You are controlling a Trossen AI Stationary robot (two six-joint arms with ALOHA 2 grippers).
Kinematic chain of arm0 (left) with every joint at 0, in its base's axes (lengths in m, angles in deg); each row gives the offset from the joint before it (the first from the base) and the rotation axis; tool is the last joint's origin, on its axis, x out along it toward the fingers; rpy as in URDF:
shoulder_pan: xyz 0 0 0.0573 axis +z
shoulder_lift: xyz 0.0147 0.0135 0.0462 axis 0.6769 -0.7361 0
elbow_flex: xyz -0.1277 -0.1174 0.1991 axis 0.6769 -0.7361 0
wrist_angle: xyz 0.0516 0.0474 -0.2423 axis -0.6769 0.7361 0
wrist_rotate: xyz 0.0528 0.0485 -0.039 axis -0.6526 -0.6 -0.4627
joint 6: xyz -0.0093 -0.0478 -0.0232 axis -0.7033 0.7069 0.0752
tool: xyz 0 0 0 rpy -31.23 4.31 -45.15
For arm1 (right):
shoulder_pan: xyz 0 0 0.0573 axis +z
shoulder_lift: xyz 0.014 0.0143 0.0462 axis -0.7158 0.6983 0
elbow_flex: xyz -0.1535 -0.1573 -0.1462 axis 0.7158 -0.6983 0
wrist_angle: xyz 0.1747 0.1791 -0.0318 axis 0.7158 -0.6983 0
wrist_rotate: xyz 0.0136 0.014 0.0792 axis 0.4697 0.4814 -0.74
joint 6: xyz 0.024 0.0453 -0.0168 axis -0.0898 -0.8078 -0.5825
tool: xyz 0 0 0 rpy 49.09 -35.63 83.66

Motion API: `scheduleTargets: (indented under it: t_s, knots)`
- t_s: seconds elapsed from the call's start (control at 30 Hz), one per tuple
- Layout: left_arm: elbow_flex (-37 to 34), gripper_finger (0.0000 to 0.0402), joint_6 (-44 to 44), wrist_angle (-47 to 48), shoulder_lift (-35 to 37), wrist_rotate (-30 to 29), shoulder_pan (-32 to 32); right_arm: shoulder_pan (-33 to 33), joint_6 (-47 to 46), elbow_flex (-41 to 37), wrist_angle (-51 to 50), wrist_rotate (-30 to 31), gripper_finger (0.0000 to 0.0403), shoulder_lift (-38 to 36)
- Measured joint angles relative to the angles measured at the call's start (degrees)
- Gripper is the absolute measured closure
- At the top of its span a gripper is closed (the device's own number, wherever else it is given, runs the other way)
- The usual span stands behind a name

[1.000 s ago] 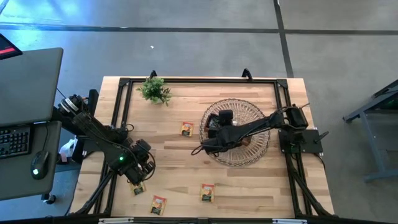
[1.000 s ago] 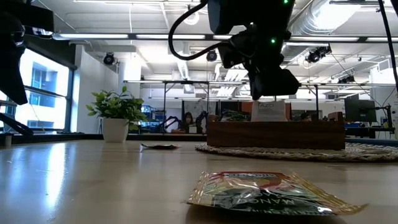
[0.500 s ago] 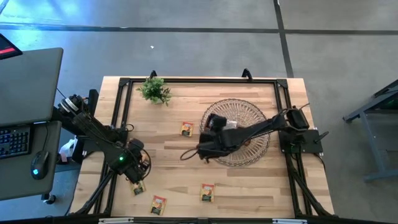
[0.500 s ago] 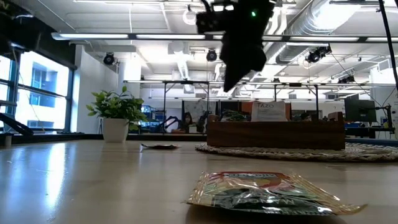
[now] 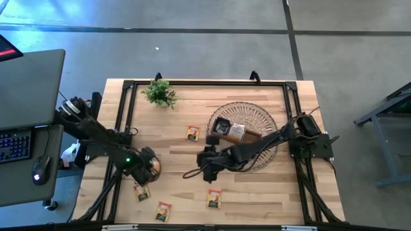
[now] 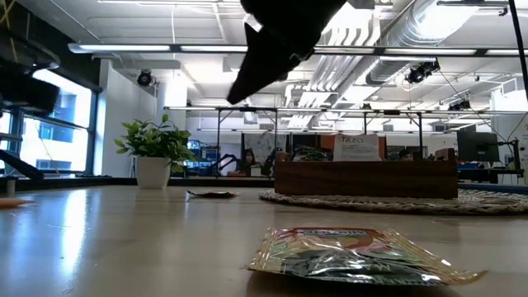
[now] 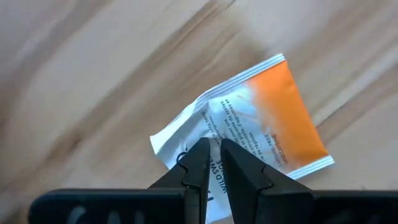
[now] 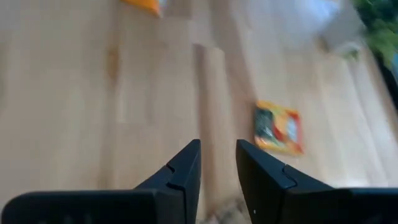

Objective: Pick & Place Tea
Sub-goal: Put the white tea bag into the middle section of the wooden organizer

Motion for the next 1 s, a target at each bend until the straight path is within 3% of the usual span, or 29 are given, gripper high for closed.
scheduleTargets:
  t_s: [0.2,0.3,0.4,0.53,0.73,0.9,1.0]
  knots:
    - [0.2,0.0358,-31.3,-18.3,-0.2,-7.3,4.4,-1.8,5.9,-3.4,11.8,-9.4,0.0304,0.0]
    - [0.2,0.0358,-45.7,-28.1,-0.2,-6.1,7.6,-3.1,6.8,-5.8,19.2,-13.6,0.0304,0.0]
    - [0.3,0.0358,-53.8,-34.0,-0.2,-2.3,10.6,-4.3,6.8,-9.3,27.7,-16.6,0.0304,0.0]
    - [0.3,0.0358,-53.1,-33.7,0.9,-0.8,11.2,-5.6,6.0,-14.3,38.9,-19.1,0.0304,0.0]
    - [0.3,0.0358,-48.3,-35.0,1.5,-1.1,6.1,-6.8,0.3,-19.5,50.0,-20.2,0.0304,1.4]
    - [0.3,0.0358,-45.2,-36.4,-0.8,-2.9,2.5,-6.9,-3.1,-17.2,57.1,-20.6,0.0304,8.5]
    - [0.4,0.0358,-43.4,-39.4,-3.5,-1.9,1.6,-6.8,-2.8,-13.4,56.5,-21.3,0.0304,12.4]
